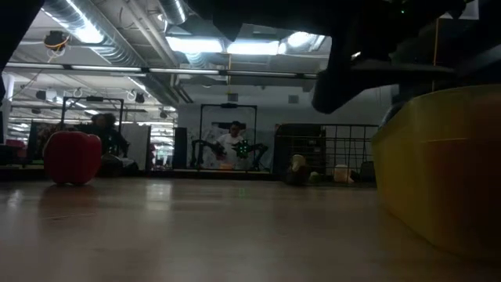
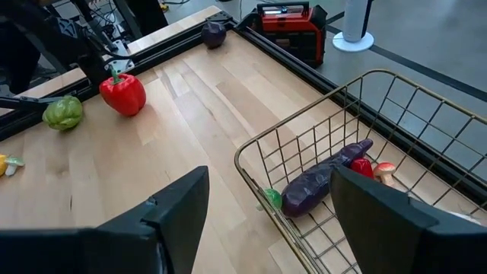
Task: Sort produce into baskets
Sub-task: Put the red bell pepper into the wire basket
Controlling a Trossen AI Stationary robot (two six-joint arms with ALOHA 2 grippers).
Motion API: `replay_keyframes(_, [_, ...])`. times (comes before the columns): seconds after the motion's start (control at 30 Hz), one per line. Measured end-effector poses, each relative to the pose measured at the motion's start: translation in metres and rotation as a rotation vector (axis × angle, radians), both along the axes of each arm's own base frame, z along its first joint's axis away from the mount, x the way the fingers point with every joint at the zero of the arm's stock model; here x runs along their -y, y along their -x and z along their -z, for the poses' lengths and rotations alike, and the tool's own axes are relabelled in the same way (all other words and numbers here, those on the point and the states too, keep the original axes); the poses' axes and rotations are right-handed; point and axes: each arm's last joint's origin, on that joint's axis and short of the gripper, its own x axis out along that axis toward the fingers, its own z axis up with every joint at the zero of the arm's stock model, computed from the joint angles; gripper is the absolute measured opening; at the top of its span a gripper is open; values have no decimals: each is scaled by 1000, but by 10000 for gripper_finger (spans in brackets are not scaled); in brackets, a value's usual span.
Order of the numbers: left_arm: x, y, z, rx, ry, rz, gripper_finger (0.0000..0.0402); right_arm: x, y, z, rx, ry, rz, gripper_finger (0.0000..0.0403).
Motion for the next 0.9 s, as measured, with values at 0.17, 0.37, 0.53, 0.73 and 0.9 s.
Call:
replay_keyframes(0.17, [-9, 0, -4, -7, -24, 3, 391, 0, 0, 0, 0, 0, 0, 269])
replay_keyframes(0.37, [-41, 24, -29, -230, -117, -21, 391, 0, 0, 0, -1, 0, 0, 269])
replay_keyframes(0.53, [-70, 70, -66, -470, -200, -42, 391, 0, 0, 0, 0, 0, 0, 269])
replay_keyframes(0.73, [-97, 139, -115, -683, -361, -144, 391, 0, 0, 0, 0, 0, -1, 269])
replay_keyframes(0.9, [-111, 192, -147, -779, -485, -156, 391, 0, 0, 0, -1, -1, -1, 269])
